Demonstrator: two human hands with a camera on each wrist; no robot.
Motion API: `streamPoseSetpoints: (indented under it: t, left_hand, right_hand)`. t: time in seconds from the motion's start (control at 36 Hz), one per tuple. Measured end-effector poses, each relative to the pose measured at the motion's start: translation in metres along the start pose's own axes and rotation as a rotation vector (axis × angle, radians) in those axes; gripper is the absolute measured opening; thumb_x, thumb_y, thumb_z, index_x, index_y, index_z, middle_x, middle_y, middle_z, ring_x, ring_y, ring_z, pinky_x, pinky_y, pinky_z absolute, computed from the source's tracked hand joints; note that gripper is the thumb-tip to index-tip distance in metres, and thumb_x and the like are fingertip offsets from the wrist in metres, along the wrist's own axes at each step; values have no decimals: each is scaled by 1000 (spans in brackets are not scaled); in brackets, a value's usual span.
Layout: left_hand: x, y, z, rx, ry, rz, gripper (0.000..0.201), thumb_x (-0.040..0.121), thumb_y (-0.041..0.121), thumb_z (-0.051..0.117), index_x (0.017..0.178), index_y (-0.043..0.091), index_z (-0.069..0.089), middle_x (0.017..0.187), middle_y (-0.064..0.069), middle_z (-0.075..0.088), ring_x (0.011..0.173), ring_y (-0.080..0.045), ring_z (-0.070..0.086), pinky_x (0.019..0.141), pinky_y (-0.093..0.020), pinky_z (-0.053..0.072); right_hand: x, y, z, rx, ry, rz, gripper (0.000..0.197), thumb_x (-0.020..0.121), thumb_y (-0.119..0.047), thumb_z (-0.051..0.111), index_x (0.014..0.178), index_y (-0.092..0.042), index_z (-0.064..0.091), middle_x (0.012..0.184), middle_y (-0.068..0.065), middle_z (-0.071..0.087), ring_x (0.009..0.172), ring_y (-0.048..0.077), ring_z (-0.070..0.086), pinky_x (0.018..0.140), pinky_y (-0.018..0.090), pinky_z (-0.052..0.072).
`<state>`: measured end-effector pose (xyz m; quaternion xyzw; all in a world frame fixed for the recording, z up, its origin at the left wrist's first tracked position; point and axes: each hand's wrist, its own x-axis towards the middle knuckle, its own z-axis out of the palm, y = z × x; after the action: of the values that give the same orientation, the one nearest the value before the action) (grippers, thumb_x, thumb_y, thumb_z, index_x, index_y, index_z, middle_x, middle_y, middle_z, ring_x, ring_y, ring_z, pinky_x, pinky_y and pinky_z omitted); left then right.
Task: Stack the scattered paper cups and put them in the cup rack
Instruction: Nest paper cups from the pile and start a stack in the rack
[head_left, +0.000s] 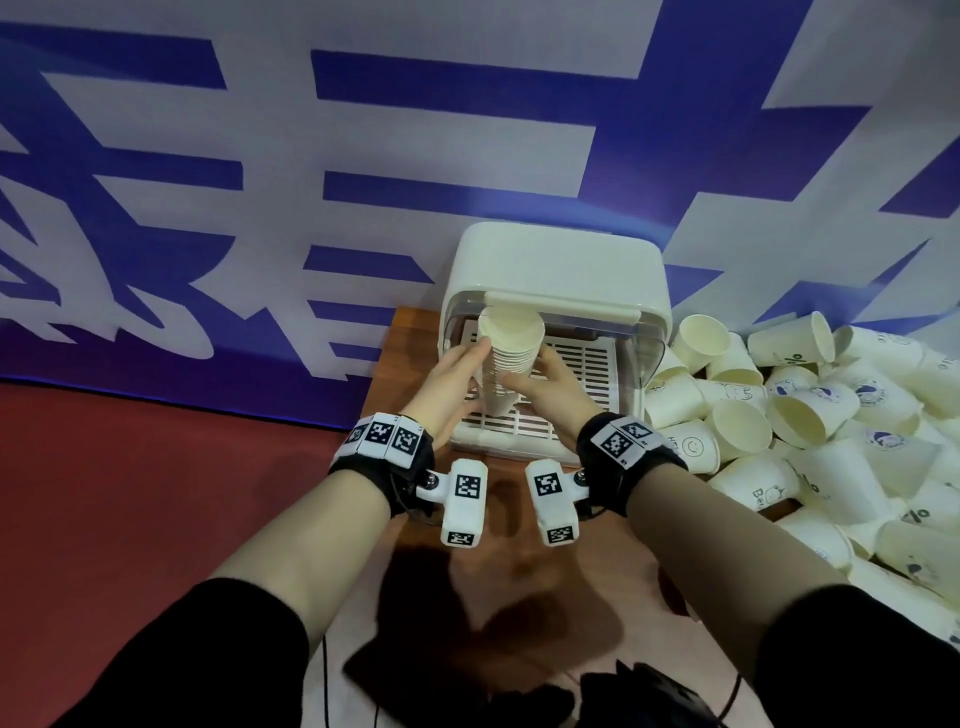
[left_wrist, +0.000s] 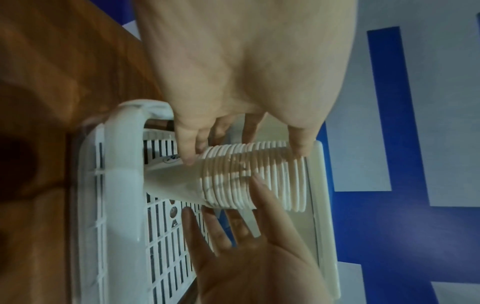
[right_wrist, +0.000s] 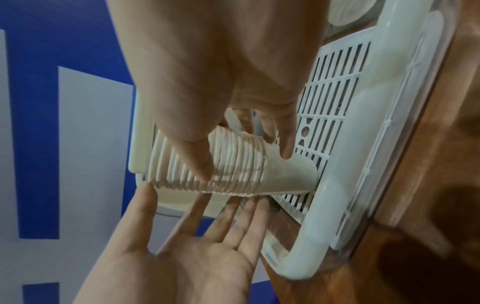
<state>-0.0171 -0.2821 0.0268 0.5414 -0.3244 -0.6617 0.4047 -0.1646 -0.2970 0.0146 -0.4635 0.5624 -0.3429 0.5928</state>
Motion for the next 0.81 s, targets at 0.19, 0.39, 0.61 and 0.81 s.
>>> streamPoseSetpoints:
  t: [0.19,0.39,0.61,0.81]
  left_hand:
    - [19,-4,0,-44,20,50,51,93,43,55,138,21,44,136,1,53,123,-12,52,100,-35,46]
    - [43,-18,-5,130,22,67,100,59,63,82,143,42,32,140,9,51,130,-10,47,112,-43,35]
    - [55,-21,-7,159,-8,82,106,56,61,84,143,48,25,147,10,43,136,-9,37,114,-44,31]
    - [53,-22,-9,105,-17,94,105,58,56,85,143,49,25,142,7,49,132,-9,43,115,-43,30]
  right_hand:
    - [17,0,-5,-24,21,-37,58,81,-24,74,131,-17,45,125,-4,56,111,11,56,96,32,46]
    - [38,1,-4,-11,26,-48,48,85,-20,69,126,-14,45,106,-12,57,88,-6,55,71,7,47]
    - [49,1,2,-4,70,-80,56,85,-27,70,133,-17,43,115,-10,53,102,4,53,86,17,40]
    - [51,9,3,-111,79,-112,50,87,-33,67,130,-17,48,125,-3,56,114,17,54,96,30,44]
